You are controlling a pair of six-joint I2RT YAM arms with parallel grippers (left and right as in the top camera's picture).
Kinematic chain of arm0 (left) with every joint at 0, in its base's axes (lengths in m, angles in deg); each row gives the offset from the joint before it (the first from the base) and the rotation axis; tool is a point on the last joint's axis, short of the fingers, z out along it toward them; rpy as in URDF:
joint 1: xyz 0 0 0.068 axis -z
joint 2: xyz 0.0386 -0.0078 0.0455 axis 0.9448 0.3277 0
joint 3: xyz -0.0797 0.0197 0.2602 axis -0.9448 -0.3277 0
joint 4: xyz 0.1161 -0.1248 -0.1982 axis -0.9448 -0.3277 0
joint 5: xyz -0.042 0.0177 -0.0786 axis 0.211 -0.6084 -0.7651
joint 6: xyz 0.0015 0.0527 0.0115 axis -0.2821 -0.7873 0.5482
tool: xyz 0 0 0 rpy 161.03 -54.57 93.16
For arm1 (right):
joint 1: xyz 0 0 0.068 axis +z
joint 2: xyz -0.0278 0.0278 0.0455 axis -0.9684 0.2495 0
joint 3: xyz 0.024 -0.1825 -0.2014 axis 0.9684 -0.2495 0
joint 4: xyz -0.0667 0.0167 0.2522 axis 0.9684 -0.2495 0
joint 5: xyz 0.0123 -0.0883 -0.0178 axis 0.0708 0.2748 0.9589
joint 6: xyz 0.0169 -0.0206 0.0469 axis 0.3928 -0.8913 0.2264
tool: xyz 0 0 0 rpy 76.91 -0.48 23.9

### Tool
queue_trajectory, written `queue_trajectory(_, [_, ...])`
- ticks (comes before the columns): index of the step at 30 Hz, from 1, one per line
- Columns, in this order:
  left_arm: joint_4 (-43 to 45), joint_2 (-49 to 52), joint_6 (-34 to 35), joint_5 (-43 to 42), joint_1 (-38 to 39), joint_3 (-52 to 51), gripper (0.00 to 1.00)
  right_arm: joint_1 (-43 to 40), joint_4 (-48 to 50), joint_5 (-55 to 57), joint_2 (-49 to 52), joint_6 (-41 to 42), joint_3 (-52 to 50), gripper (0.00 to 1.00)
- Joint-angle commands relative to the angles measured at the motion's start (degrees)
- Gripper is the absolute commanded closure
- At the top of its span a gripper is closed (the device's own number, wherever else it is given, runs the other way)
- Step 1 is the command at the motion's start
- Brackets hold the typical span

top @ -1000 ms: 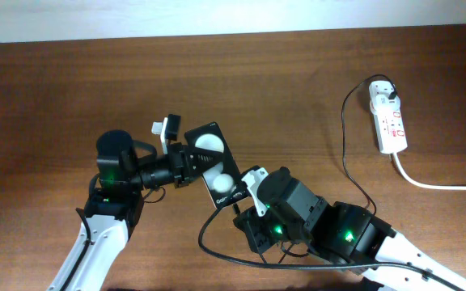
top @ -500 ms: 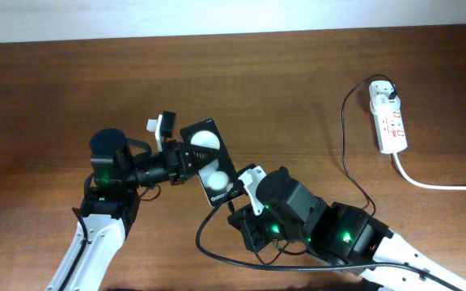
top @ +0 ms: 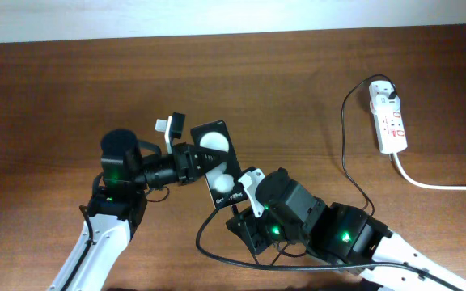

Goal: Plug charger to phone and switch on socket
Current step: 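Release the plug with the right gripper and move the phone left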

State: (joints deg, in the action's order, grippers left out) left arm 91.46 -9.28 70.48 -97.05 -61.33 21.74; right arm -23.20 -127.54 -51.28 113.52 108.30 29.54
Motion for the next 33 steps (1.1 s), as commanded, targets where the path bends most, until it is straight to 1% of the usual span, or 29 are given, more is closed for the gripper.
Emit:
queue_trajectory(1, [-0.07, -0.02, -3.17, -0.46, 1.33, 0.02, 1.0, -0.24, 0.04, 2.82, -0.24, -0.31, 1.9, 0.72])
queue_trajectory(4, [-1.75, -0.02, -4.52, 2.75, 1.36, 0.04, 1.0, -0.26, -0.2, 2.86, -1.49, -0.33, 1.9, 0.67])
queue_trajectory(5, [-3.48, -0.02, -4.55, 4.48, 1.36, 0.02, 1.0, -0.26, -0.22, 2.86, -2.38, -0.33, 1.9, 0.63])
queue_trajectory(6, [-4.44, -0.02, -5.97, 5.75, 1.36, 0.04, 1.0, -0.26, -0.28, 2.89, -3.37, -0.33, 1.9, 0.59])
queue_trajectory(7, [-4.37, -0.02, -7.39, 6.58, 1.36, 0.04, 1.0, -0.26, -0.48, 2.89, -4.76, -0.33, 1.9, 0.54])
queue_trajectory(8, [-4.31, -0.02, -7.39, 7.19, 1.36, 0.04, 1.0, -0.26, -0.83, 2.86, -5.86, -0.31, 1.9, 0.52])
queue_trajectory(10, [-4.33, -0.02, -7.37, 9.42, 1.75, 0.04, 1.0, -0.26, -2.08, 2.91, -8.55, -0.33, 1.9, 0.49])
queue_trajectory(12, [-4.31, -0.02, -7.32, 12.31, 3.8, 0.04, 1.0, -0.26, -3.8, 3.17, -10.99, -0.33, 1.9, 0.48])
queue_trajectory(15, [-4.28, -0.02, -7.32, 17.79, 8.61, 0.04, 1.0, -0.26, -7.56, 5.81, -15.37, -0.31, 1.9, 0.44])
queue_trajectory(19, [-4.33, 0.07, -7.89, 24.37, 12.48, 0.31, 1.0, -0.24, -10.86, 5.9, -20.83, -0.28, 1.9, 0.36])
queue_trajectory(22, [-4.33, 1.62, -9.33, 24.94, 12.85, 2.8, 1.0, -0.24, -13.31, 5.92, -23.26, -0.28, 1.9, 0.33])
queue_trajectory(24, [-4.81, 5.18, -11.08, 24.74, 12.87, 7.17, 1.0, -0.24, -14.82, 5.9, -23.63, -0.2, 1.9, 0.28])
queue_trajectory(26, [-9.7, 9.99, -14.23, 24.7, 12.87, 12.98, 1.0, -0.24, -16.13, 5.9, -23.61, 0.15, 1.9, 0.27])
queue_trajectory(30, [-29.64, 24.96, -26.14, 23.93, 12.87, 32.3, 1.0, -0.24, -16.46, 5.92, -23.61, 0.13, 1.9, 0.23])
queue_trajectory(31, [-31.98, 27.06, -27.65, 23.23, 12.87, 34.84, 1.0, -0.24, -16.46, 5.92, -23.61, 0.13, 1.9, 0.22])
queue_trajectory(33, [-38.21, 34.29, -31.58, 20.33, 12.87, 41.66, 1.0, -0.24, -16.46, 6.51, -23.61, 0.11, 1.9, 0.21])
